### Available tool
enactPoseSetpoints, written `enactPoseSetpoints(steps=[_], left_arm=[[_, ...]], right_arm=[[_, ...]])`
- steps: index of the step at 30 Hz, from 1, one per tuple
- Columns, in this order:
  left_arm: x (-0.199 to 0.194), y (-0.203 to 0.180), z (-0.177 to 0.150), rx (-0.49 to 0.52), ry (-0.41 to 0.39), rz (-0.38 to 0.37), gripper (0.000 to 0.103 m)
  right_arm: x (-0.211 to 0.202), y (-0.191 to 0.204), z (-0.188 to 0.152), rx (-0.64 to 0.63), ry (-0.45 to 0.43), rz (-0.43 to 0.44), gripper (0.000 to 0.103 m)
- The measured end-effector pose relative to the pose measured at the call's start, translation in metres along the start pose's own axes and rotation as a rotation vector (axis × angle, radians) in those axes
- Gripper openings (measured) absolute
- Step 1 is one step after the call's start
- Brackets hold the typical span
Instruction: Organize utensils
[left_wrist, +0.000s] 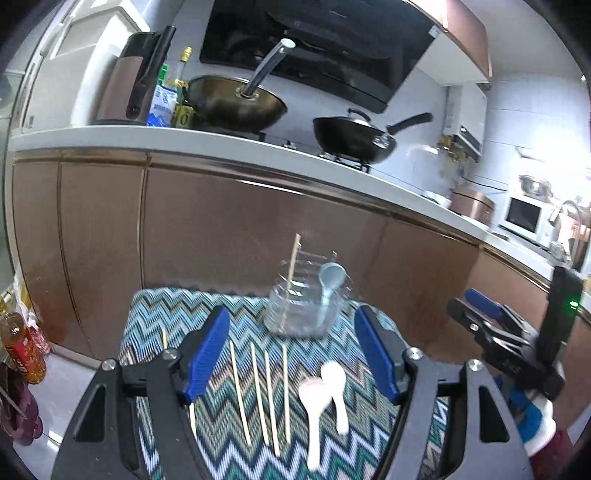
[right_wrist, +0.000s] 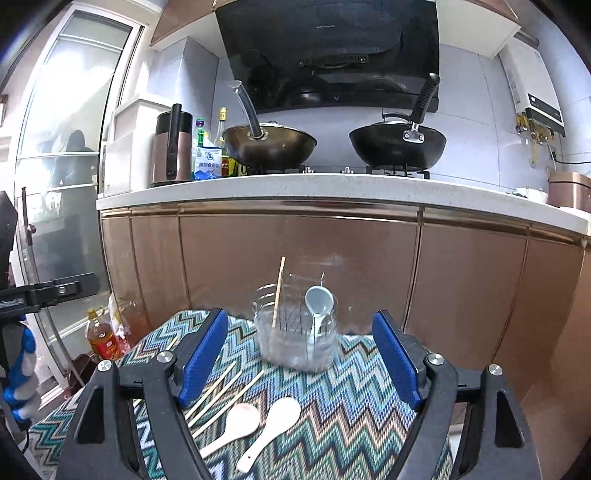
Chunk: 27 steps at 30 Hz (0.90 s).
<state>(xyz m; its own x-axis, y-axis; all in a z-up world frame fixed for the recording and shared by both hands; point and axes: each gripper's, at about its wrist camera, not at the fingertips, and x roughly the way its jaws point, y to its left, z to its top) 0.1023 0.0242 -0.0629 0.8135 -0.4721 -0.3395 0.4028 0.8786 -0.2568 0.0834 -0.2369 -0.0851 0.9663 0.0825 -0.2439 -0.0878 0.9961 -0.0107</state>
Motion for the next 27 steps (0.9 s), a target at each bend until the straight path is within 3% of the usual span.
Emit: enactPoseSetpoints(steps=[6,13,17,27], left_arm=[[-0.036,-0.006,-0.019,0.070,0.024,-0.048,0.069],[-0.061,-0.030,-0.050,0.236,-0.006,0.074,0.069],[-0.057,-0.034,-0.060,0.246,0.020,0.102,0.069],[-0.013,-0.022,-0.073,0.220,0.153,0.256,0.069]], right_arm=[[-0.020,0.005,-0.014,0.017,0.016,0.004,0.080],[-0.032,0.004,-0.030,0.040,0.044,-0.003,0.080],[-0.035,0.005,-0.036,0.047,0.058,-0.007,0.080],[-0.025,0.008,-0.048,0.059,0.107,-0.004,0.080]])
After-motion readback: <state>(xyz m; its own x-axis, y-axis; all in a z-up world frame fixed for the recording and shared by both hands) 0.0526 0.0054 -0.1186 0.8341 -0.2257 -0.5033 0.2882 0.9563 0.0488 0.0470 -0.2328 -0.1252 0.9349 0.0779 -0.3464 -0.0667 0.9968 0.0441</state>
